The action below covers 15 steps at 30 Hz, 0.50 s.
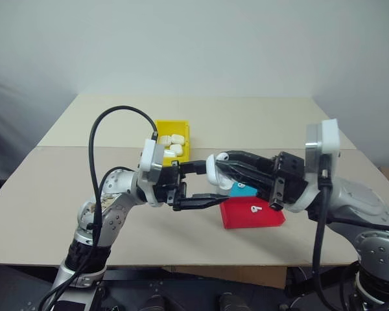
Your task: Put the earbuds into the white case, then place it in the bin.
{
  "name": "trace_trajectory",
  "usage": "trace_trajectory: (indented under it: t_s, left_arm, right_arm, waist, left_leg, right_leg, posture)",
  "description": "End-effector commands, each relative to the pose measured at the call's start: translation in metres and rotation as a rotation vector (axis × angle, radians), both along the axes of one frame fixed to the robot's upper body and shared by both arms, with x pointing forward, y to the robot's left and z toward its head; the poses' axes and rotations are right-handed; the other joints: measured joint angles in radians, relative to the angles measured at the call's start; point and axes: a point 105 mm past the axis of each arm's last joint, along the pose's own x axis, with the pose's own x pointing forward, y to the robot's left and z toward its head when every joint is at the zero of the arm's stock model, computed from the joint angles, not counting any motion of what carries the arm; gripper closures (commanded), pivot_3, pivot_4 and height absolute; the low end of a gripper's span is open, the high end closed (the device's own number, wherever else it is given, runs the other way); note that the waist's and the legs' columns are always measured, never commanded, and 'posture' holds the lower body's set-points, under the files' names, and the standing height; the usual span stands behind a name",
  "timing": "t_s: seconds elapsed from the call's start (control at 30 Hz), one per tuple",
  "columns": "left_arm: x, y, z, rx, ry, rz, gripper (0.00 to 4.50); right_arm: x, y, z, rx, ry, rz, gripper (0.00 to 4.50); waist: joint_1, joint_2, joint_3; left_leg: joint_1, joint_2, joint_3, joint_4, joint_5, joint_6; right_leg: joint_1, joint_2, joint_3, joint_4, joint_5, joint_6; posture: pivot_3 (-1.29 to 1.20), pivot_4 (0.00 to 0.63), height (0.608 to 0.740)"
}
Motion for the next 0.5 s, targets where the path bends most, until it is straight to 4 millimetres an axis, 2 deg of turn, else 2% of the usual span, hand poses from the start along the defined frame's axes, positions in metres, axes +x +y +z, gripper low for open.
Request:
trace_trajectory:
  t_s: [0.03, 0.1, 0.47, 0.5]
  left_arm:
    - [-0.0069, 0.0021, 0.0176, -0.069, -0.089, -0.009, 1.74]
    - [-0.0068, 0.0024, 0.0179, -0.071, -0.091, -0.008, 1.74]
    - [-0.0057, 0.0027, 0.0185, -0.080, -0.098, 0.004, 1.74]
    - [-0.0055, 0.0028, 0.0184, -0.080, -0.098, 0.005, 1.74]
  right_arm:
    - [0.0002, 0.0035, -0.0090, -0.050, 0.015, 0.011, 3.89]
    - [-0.0001, 0.0038, -0.0102, -0.061, 0.016, 0.018, 3.89]
    - [-0.0033, 0.0022, -0.0110, -0.082, 0.015, 0.040, 0.36]
    - [-0.0036, 0.0014, -0.0100, -0.078, 0.012, 0.040, 0.36]
  waist:
    - [0.000, 0.000, 0.000]
    - [0.001, 0.000, 0.000]
    - [0.003, 0.000, 0.000]
    - [0.003, 0.000, 0.000]
  left_leg:
    - [0.000, 0.000, 0.000, 0.000, 0.000, 0.000]
    - [0.000, 0.000, 0.000, 0.000, 0.000, 0.000]
    - [0.000, 0.000, 0.000, 0.000, 0.000, 0.000]
    - [0.000, 0.000, 0.000, 0.000, 0.000, 0.000]
  right_leg:
    - [0.000, 0.000, 0.000, 0.000, 0.000, 0.000]
    - [0.000, 0.000, 0.000, 0.000, 0.000, 0.000]
    - [0.000, 0.000, 0.000, 0.000, 0.000, 0.000]
    - [0.000, 0.000, 0.000, 0.000, 0.000, 0.000]
  posture:
    - [0.00, 0.150, 0.740]
    - [0.00, 0.150, 0.740]
    - [0.00, 0.150, 0.740]
    - [0.00, 0.150, 0.740]
